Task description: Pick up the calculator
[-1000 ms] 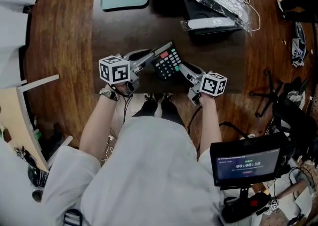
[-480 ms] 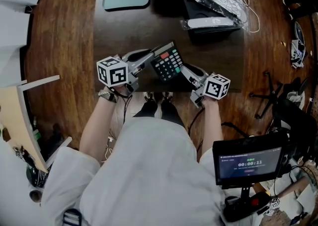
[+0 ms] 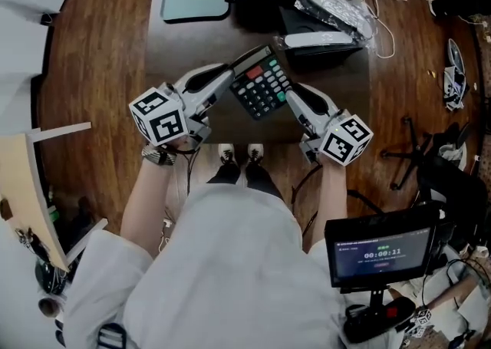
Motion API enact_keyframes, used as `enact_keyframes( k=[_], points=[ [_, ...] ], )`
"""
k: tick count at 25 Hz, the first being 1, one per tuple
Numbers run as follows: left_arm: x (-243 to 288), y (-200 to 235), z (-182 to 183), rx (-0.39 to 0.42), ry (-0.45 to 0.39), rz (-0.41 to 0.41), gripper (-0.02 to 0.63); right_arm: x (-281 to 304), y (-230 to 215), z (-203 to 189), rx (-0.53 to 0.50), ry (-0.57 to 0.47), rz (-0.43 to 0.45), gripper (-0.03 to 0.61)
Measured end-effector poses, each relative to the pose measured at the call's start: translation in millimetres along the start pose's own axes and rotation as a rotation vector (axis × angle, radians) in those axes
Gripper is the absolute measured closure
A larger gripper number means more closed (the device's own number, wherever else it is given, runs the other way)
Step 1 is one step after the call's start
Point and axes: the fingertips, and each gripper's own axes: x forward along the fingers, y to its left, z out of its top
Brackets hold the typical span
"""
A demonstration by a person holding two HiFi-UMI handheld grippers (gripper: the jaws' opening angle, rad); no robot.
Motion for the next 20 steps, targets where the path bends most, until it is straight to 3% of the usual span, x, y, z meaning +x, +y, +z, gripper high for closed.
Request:
enact_keyframes(
  k=[6,10,20],
  points=[
    [-16,-36,39,0.165,-0.106,-0.022,0.558,-5,34,45,-0.195,-0.054,-0.012,0.476],
    [-38,-73,60,0.324,-0.173,-0.051,0.558,-14,68,68,-0.310,-0.109,-0.009,0.474],
    [-53,-136,74,0.709,-0.203,-0.089,0.558,-36,102,89,-0.466,-0.199,0.025,0.474]
  ],
)
